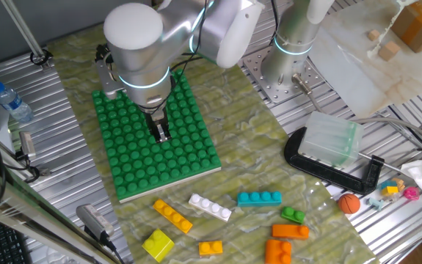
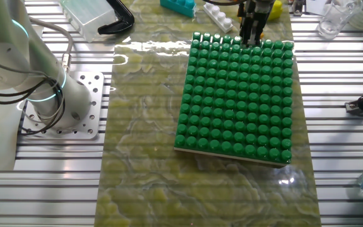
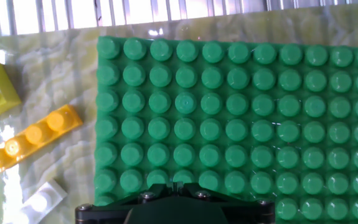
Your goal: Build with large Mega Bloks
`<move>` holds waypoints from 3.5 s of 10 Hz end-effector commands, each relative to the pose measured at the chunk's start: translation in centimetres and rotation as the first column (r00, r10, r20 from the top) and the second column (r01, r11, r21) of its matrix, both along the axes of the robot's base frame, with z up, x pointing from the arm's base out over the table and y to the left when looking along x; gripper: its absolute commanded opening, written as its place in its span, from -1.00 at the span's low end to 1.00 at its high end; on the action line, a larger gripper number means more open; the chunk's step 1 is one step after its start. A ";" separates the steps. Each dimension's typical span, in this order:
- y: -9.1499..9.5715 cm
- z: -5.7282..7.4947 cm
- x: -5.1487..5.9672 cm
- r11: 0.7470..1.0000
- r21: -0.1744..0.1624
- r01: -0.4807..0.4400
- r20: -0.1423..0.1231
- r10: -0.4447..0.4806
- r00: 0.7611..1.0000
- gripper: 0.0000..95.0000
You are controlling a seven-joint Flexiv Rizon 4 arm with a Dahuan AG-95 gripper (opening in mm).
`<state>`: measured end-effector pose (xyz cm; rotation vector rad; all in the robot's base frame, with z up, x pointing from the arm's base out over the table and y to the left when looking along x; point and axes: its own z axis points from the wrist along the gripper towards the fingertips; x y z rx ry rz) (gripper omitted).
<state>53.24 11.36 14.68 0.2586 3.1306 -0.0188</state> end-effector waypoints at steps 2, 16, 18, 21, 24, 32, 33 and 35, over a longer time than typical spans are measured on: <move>0.0 0.0 0.0 0.997 0.020 0.076 -0.009 -0.076 0.997 -1.00; 12.9 1.6 -2.6 1.000 -0.002 0.009 0.005 -0.009 1.000 -1.00; 12.9 1.6 -2.6 1.000 0.007 -0.008 -0.004 0.008 1.000 -1.00; 17.4 2.3 -4.4 1.000 0.010 -0.019 -0.005 0.019 1.000 -1.00; 22.6 3.1 -6.8 1.000 0.020 -0.019 -0.028 0.019 0.999 -1.00; 23.7 2.9 -8.1 0.994 -0.008 -0.105 -0.003 0.105 0.995 -1.00; 25.5 2.8 -9.5 0.996 -0.008 -0.085 -0.006 0.085 0.996 -0.60; 28.1 2.3 -12.3 0.999 -0.006 -0.037 -0.008 0.037 0.999 -0.60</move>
